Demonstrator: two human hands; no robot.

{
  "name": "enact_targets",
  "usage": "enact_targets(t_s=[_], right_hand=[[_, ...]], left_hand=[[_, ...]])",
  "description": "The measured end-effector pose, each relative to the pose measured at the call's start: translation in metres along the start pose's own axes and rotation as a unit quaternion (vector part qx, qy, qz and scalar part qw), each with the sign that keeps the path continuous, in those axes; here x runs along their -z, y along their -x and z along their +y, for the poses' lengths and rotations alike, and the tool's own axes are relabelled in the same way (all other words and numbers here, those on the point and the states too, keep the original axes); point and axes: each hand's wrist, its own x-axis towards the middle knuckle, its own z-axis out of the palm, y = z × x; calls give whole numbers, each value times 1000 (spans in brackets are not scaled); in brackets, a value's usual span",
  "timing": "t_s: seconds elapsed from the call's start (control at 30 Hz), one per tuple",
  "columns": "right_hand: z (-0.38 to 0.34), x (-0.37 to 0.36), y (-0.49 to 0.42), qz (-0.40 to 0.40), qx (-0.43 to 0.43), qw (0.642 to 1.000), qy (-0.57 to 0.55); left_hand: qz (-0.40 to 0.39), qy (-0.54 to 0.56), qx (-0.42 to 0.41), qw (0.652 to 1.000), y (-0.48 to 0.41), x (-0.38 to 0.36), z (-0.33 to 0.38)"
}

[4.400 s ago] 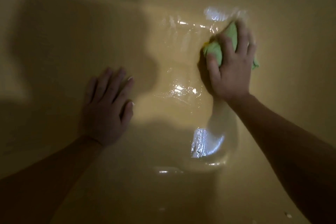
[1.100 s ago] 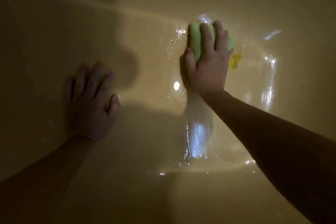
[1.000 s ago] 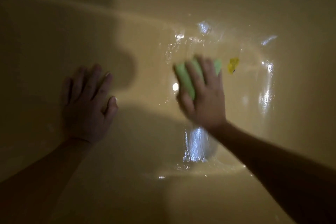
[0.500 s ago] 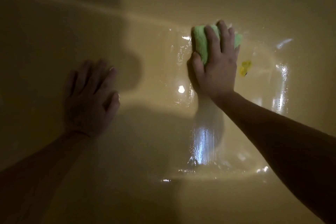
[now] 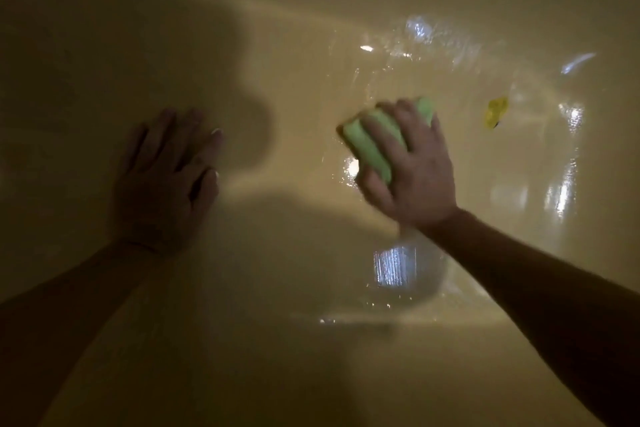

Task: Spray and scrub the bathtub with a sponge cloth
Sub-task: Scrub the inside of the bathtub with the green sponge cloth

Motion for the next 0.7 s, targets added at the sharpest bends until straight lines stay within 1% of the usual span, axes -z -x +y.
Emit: enact_targets(t_s=[0.03, 0.1, 0.13, 0.2, 0.27, 0.37, 0.4, 0.43, 0.5, 0.57, 0.63, 0.7], right_hand=[[6, 0, -30, 32, -47, 998, 6], [8, 0, -72, 65, -136, 988, 14], [4, -2, -77, 75, -161, 984, 12], [-14, -5, -48, 75, -163, 984, 0], [-49, -7, 20, 20, -124, 992, -23], [-105, 0, 116, -109, -71, 991, -42], [-117, 1, 130, -131, -73, 988, -47], [-123, -1, 132, -133, -78, 987, -43], [-119, -7, 101, -90, -98, 991, -27], [-103, -16, 43, -29, -155, 987, -16], [-77, -22, -28, 35, -218, 975, 1], [-57, -19, -86, 74, -264, 962, 12]], left_hand=[[6, 1, 14, 1000, 6, 0, 1], [21, 0, 41, 999, 14, 0, -1], [23, -2, 47, 999, 16, 0, -3], [12, -4, 52, 999, 15, -1, -3], [1, -13, 50, 999, 16, 1, -1], [-25, -10, 39, 999, 13, 3, -1], [-32, -7, 39, 999, 11, 4, -2], [-36, -5, 37, 999, 9, 5, -4], [-38, -11, 26, 999, 5, 6, -5], [-37, -16, 9, 999, 4, 6, -8], [-36, -12, -3, 999, 2, 4, -12], [-39, -10, -15, 999, 0, 2, -16]])
